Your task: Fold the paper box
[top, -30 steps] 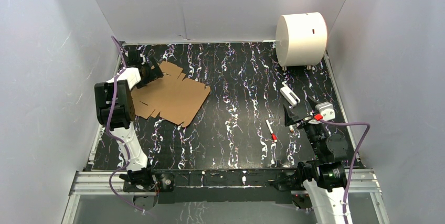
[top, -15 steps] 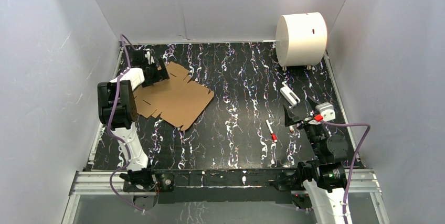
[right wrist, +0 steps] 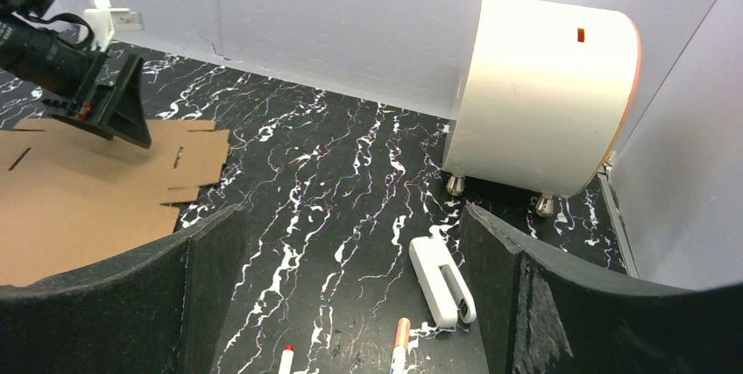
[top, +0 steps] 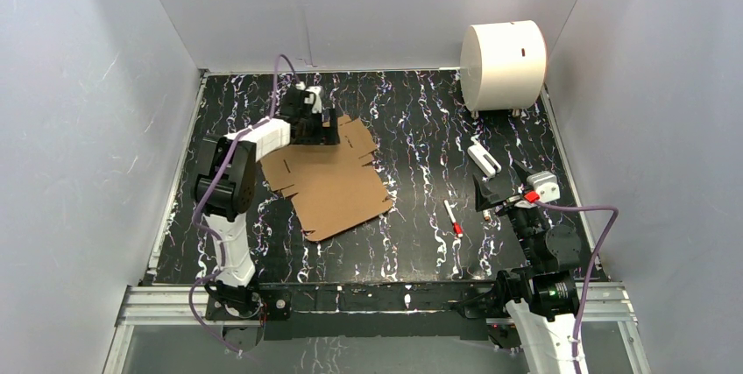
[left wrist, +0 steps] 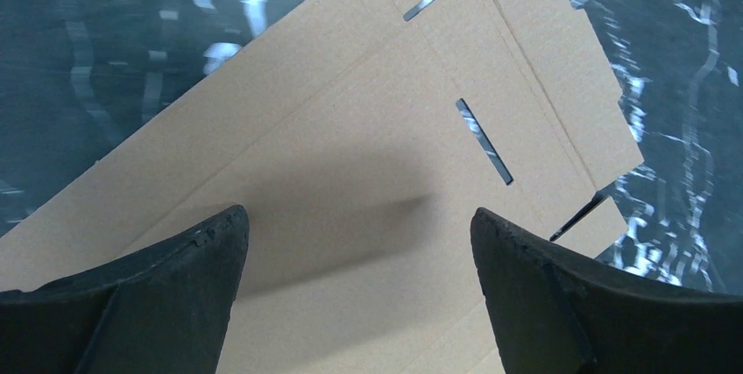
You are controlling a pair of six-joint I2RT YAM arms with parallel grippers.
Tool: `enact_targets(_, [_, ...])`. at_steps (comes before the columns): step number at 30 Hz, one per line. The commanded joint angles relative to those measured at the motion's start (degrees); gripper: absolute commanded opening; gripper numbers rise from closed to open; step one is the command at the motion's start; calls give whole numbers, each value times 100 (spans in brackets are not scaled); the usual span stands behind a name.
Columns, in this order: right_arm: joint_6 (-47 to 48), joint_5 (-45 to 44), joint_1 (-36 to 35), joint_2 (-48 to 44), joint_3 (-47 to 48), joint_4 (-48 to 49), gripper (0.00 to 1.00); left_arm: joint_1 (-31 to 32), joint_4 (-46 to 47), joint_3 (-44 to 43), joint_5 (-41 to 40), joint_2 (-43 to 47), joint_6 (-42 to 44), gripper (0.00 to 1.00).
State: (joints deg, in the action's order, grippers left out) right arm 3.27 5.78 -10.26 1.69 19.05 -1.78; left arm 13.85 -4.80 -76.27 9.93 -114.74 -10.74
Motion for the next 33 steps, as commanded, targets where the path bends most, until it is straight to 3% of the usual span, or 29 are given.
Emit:
enact_targets(1, [68, 48, -28, -22, 63, 196, 98, 504, -488, 323, 445, 13, -429, 93])
enact_targets(14, [34, 295, -28, 201, 117, 196, 99, 1769, -300, 459, 425, 502, -982, 93])
enact_targets(27, [-100, 477, -28, 1050, 637, -92, 99, 1692, -691, 941, -860, 2467, -1082, 96])
enact_targets(33, [-507, 494, -28, 2081, 1235, -545, 99, 1229, -917, 1443, -825, 3481, -1218, 96])
